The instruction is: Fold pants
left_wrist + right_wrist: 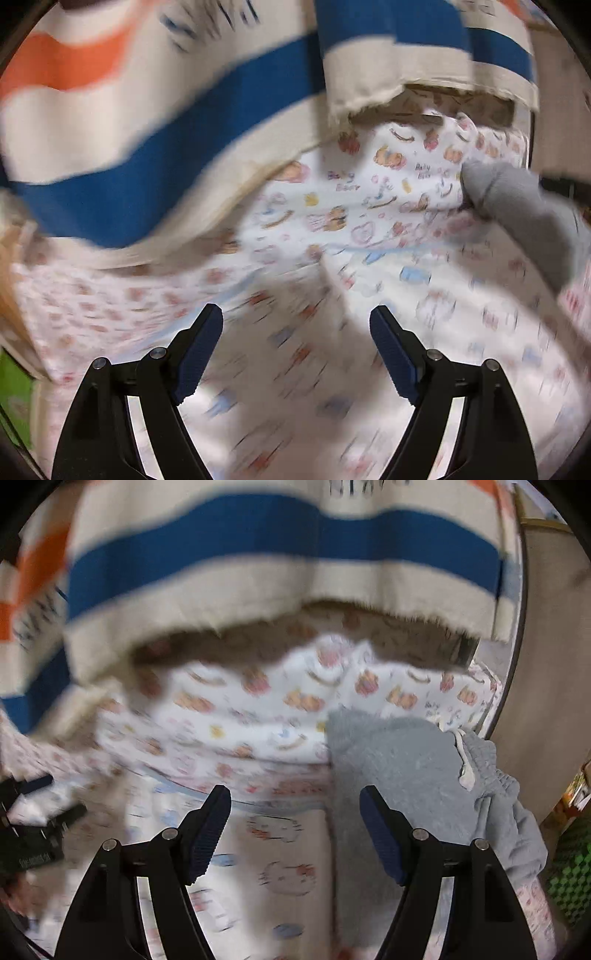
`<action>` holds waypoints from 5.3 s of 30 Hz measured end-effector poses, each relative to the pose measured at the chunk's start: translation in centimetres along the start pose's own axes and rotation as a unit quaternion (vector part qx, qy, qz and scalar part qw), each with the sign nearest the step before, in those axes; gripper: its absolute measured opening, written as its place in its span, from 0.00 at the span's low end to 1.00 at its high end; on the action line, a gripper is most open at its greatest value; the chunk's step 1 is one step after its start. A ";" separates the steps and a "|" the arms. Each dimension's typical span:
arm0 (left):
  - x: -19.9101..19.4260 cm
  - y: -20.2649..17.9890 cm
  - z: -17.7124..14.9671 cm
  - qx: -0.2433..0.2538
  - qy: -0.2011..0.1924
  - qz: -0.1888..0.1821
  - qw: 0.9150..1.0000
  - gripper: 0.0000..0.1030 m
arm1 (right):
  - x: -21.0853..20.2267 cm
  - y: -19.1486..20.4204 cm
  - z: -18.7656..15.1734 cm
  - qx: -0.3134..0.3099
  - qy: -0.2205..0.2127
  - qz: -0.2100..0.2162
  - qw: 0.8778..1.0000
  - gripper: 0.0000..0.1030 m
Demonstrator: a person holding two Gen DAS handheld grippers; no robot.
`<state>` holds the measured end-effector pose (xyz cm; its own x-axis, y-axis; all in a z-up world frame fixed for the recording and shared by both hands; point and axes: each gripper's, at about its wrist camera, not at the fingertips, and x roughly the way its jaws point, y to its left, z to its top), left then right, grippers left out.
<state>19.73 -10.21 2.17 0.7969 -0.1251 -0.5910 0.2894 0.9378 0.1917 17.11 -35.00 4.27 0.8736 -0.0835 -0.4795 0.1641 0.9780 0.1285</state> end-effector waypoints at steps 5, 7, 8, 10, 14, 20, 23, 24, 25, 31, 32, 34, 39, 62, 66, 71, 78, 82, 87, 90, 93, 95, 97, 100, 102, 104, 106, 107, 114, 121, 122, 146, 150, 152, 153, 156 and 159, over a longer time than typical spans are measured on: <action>-8.3 3.1 -5.1 -0.015 -0.072 0.038 0.997 0.78 | -7.5 1.5 -3.0 -0.012 -0.046 0.037 0.998 0.71; -11.6 3.6 -7.2 -0.038 -0.090 0.049 0.994 0.78 | -10.6 1.7 -5.1 -0.013 -0.063 0.043 0.997 0.71; -12.5 3.6 -7.9 -0.046 -0.093 0.061 0.993 0.78 | -12.1 1.6 -6.5 -0.007 -0.069 0.043 0.997 0.71; -15.4 3.9 -10.5 -0.067 -0.111 0.071 0.989 0.78 | -14.6 1.1 -8.8 0.009 -0.078 0.046 0.996 0.71; -19.0 3.3 -15.4 -0.091 -0.127 0.099 0.983 0.78 | -18.7 0.1 -14.4 0.030 -0.111 0.019 0.993 0.71; -20.4 0.8 -20.7 -0.108 -0.100 0.101 0.984 0.78 | -21.5 0.7 -22.2 0.008 -0.099 0.002 0.995 0.71; -20.0 -0.1 -22.1 -0.125 -0.080 0.095 0.984 0.78 | -22.1 1.0 -24.5 0.013 -0.085 0.019 0.996 0.71; -19.6 -0.3 -22.3 -0.129 -0.070 0.084 0.986 0.74 | -22.2 1.2 -25.1 0.012 -0.082 0.021 0.996 0.68; -19.3 -0.6 -22.5 -0.135 -0.062 0.074 0.986 0.70 | -22.3 1.3 -25.6 0.012 -0.080 0.022 0.996 0.66; -17.8 -2.2 -23.4 -0.116 -0.020 0.023 0.993 0.50 | -22.4 2.3 -27.6 -0.010 -0.072 0.036 0.997 0.57; -17.7 -2.4 -23.6 -0.116 -0.016 0.024 0.993 0.50 | -22.3 2.5 -27.8 -0.015 -0.067 0.035 0.997 0.55; -17.2 -2.7 -23.8 -0.119 -0.008 0.027 0.993 0.50 | -22.0 2.7 -28.0 -0.025 -0.060 0.037 0.997 0.49; -16.8 -2.9 -23.7 -0.136 -0.012 0.046 0.989 0.49 | -21.2 3.3 -28.6 -0.046 -0.042 0.040 0.997 0.49; -15.9 -3.2 -22.1 -0.157 -0.031 0.082 0.984 0.43 | -18.3 5.0 -27.6 -0.063 -0.039 -0.021 0.997 0.28; -16.2 -3.5 -22.2 -0.163 -0.044 0.091 0.981 0.09 | -18.2 4.9 -27.6 -0.050 -0.043 -0.018 0.998 0.14; -18.9 -3.6 -22.4 -0.163 -0.092 0.087 0.978 0.08 | -19.9 5.7 -27.3 -0.057 -0.070 -0.050 0.995 0.13; -20.4 -3.2 -23.9 -0.161 -0.085 0.096 0.979 0.08 | -22.5 6.6 -28.3 -0.055 -0.088 -0.055 0.993 0.13; -19.6 -3.6 -25.1 -0.158 -0.065 0.084 0.982 0.09 | -21.8 6.4 -29.5 -0.048 -0.060 -0.050 0.996 0.13; -19.3 -4.3 -25.5 -0.141 -0.061 0.082 0.985 0.13 | -21.9 6.4 -29.9 -0.056 -0.063 -0.047 0.995 0.13; -19.8 -4.7 -25.6 -0.133 -0.064 0.074 0.986 0.36 | -22.1 6.1 -29.9 -0.053 -0.062 -0.031 0.996 0.16; -20.7 -5.4 -26.0 -0.116 -0.080 0.077 0.987 0.55 | -22.3 5.7 -30.2 -0.049 -0.055 -0.011 0.997 0.31; -21.3 -6.1 -26.1 -0.098 -0.086 0.078 0.988 0.55 | -22.7 5.6 -30.6 -0.047 -0.057 -0.009 0.997 0.40; -21.6 -6.4 -26.0 -0.087 -0.091 0.085 0.988 0.57 | -23.2 5.3 -31.0 -0.041 -0.064 -0.004 0.997 0.49; -22.2 -5.8 -25.4 -0.094 -0.103 0.093 0.986 0.58 | -24.1 5.3 -30.8 -0.033 -0.078 0.008 0.996 0.49; -22.8 -4.8 -24.9 -0.108 -0.111 0.099 0.983 0.61 | -24.7 5.7 -30.2 -0.033 -0.096 0.020 0.995 0.49; -23.4 -3.8 -24.6 -0.118 -0.119 0.108 0.980 0.64 | -25.3 6.7 -29.3 -0.042 -0.117 0.042 0.991 0.49; -24.1 -2.8 -24.5 -0.123 -0.126 0.129 0.976 0.64 | -25.5 8.0 -28.5 -0.054 -0.130 0.072 0.987 0.49; -24.4 -2.2 -24.5 -0.125 -0.129 0.144 0.973 0.65 | -25.6 9.0 -27.9 -0.067 -0.135 0.106 0.983 0.49; -25.5 2.3 -26.4 -0.156 -0.118 0.230 0.953 0.67 | -24.5 17.2 -27.5 -0.172 -0.099 0.262 0.944 0.36; -25.9 6.2 -28.4 -0.205 -0.112 0.251 0.939 0.67 | -22.1 22.1 -28.7 -0.217 -0.066 0.280 0.933 0.34; -25.8 6.5 -28.6 -0.205 -0.112 0.252 0.939 0.67 | -21.8 22.5 -28.8 -0.225 -0.063 0.276 0.932 0.34; -20.4 14.6 -22.4 -0.158 -0.069 0.152 0.973 0.68 | -22.3 22.7 -27.5 -0.234 -0.092 0.193 0.948 0.09; -15.0 18.7 -17.4 -0.181 -0.025 0.080 0.980 0.66 | -22.5 22.1 -26.4 -0.212 -0.103 0.185 0.954 0.09; -11.5 20.2 -15.5 -0.194 0.017 0.037 0.980 0.63 | -22.5 21.7 -25.8 -0.201 -0.110 0.179 0.957 0.09; -9.6 20.9 -14.9 -0.208 0.046 0.006 0.977 0.61 | -22.5 21.6 -25.6 -0.195 -0.113 0.177 0.958 0.09; -5.0 22.0 -14.5 -0.268 0.116 -0.080 0.953 0.51 | -22.2 21.2 -24.7 -0.181 -0.114 0.175 0.961 0.09; -2.6 21.5 -14.3 -0.277 0.134 -0.092 0.947 0.50 | -22.0 20.9 -24.4 -0.174 -0.116 0.179 0.962 0.09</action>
<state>16.30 14.89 -3.40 0.5760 -0.2856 -0.7659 0.0281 0.9433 -0.3307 -9.82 -8.03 -3.71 0.9310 0.2687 -0.2473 -0.2933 0.9536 -0.0680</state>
